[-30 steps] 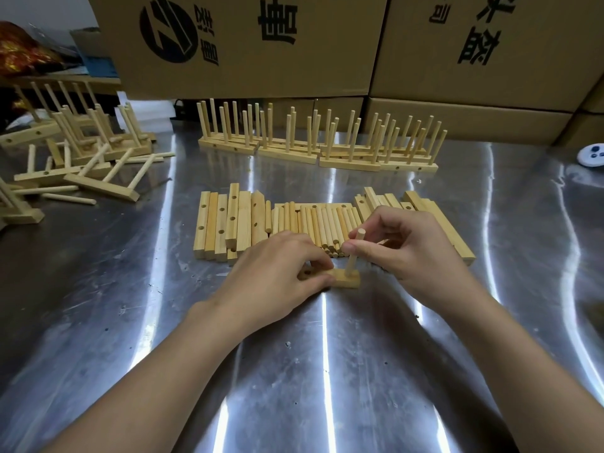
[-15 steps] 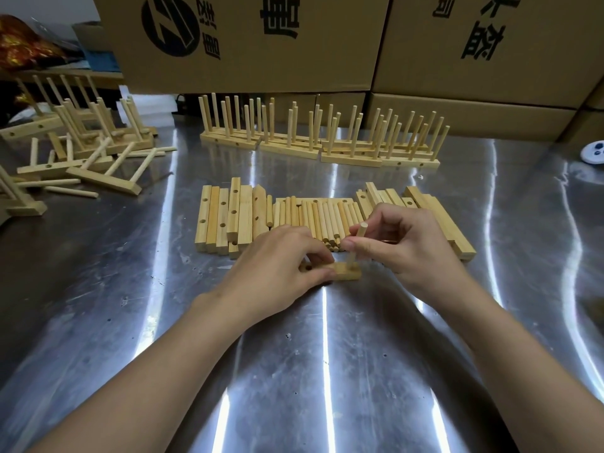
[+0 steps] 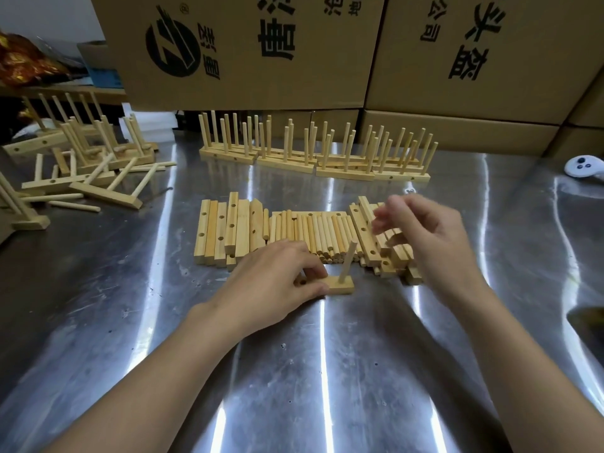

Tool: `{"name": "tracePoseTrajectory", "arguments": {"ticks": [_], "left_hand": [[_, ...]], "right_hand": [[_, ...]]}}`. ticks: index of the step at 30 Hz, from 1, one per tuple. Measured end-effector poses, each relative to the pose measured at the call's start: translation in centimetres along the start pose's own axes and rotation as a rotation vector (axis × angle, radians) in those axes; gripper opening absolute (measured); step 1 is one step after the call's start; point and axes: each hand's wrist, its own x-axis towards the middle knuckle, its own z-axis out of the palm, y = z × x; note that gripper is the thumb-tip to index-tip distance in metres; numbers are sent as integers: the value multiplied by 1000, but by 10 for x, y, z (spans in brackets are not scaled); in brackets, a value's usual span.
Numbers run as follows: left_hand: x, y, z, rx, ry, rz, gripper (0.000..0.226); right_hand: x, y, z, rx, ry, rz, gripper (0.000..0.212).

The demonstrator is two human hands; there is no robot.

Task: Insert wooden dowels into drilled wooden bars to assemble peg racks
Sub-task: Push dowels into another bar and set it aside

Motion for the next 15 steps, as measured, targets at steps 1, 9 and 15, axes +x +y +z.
{"name": "tracePoseTrajectory", "arguments": {"ticks": [1, 9, 15], "left_hand": [[0, -1, -3, -8, -23, -2, 30], [-4, -14, -23, -86, -138, -106, 25], [-3, -20, -25, -132, -121, -210, 52]], "right_hand": [[1, 4, -2, -72, 61, -24, 22], [1, 33, 8, -567, 90, -131, 24], [1, 37, 7, -481, 106, -37, 36]]}}
